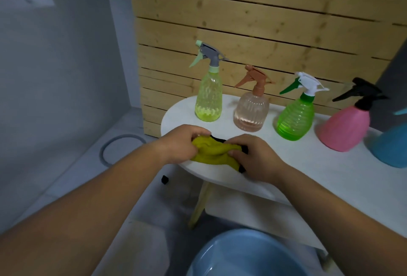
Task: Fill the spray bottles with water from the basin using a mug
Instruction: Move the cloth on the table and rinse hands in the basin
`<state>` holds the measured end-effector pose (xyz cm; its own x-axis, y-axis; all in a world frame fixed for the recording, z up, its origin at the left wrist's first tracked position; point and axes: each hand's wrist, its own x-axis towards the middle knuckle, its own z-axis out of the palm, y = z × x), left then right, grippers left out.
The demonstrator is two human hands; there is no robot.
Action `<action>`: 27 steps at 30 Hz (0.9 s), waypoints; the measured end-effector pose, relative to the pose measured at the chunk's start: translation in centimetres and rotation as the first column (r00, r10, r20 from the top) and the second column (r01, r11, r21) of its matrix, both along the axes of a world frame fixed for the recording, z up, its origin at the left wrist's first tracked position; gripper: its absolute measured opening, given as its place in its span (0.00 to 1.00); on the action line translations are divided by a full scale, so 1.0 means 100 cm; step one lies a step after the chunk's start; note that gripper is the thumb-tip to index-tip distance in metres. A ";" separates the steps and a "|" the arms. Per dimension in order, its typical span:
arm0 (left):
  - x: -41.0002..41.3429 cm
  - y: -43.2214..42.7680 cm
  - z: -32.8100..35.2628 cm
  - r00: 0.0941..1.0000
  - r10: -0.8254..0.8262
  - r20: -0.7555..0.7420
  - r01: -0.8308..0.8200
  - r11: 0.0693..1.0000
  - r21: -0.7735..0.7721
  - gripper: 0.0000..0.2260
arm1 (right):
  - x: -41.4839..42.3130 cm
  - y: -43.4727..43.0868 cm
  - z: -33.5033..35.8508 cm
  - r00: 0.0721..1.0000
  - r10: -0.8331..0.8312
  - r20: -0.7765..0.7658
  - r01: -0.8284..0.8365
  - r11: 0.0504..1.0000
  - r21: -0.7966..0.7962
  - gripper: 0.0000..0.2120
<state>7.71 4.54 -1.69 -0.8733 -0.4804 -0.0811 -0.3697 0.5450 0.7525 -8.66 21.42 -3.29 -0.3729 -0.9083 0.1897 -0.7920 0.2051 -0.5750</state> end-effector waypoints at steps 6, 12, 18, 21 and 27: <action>0.018 -0.016 0.002 0.988 0.099 -0.117 -0.114 0.985 -0.130 0.09 | 0.002 -0.009 -0.001 0.991 -0.034 0.128 0.035 0.999 -0.006 0.17; 0.020 -0.011 0.001 0.927 0.115 -0.357 -0.138 0.990 -0.040 0.15 | 0.011 -0.009 0.005 0.997 -0.073 -0.002 0.072 0.986 -0.153 0.18; 0.043 -0.023 -0.005 0.986 0.099 -0.136 -0.117 0.985 -0.130 0.13 | 0.024 -0.013 -0.003 0.993 0.096 -0.072 -0.096 0.995 -0.009 0.21; 0.051 -0.017 -0.003 0.998 0.055 0.003 -0.054 0.987 -0.148 0.17 | 0.026 -0.007 -0.010 0.993 0.082 -0.085 -0.077 0.995 0.059 0.24; 0.042 -0.005 0.003 0.970 0.102 0.219 -0.035 0.957 -0.289 0.30 | 0.028 0.012 -0.002 0.984 0.104 -0.143 -0.068 0.969 0.239 0.32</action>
<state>11.91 4.07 -1.42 -0.8113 -0.5705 -0.1279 -0.5576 0.6892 0.4626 -5.89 22.63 -3.53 -0.2747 -0.9614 0.0185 -0.8872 0.2460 -0.3904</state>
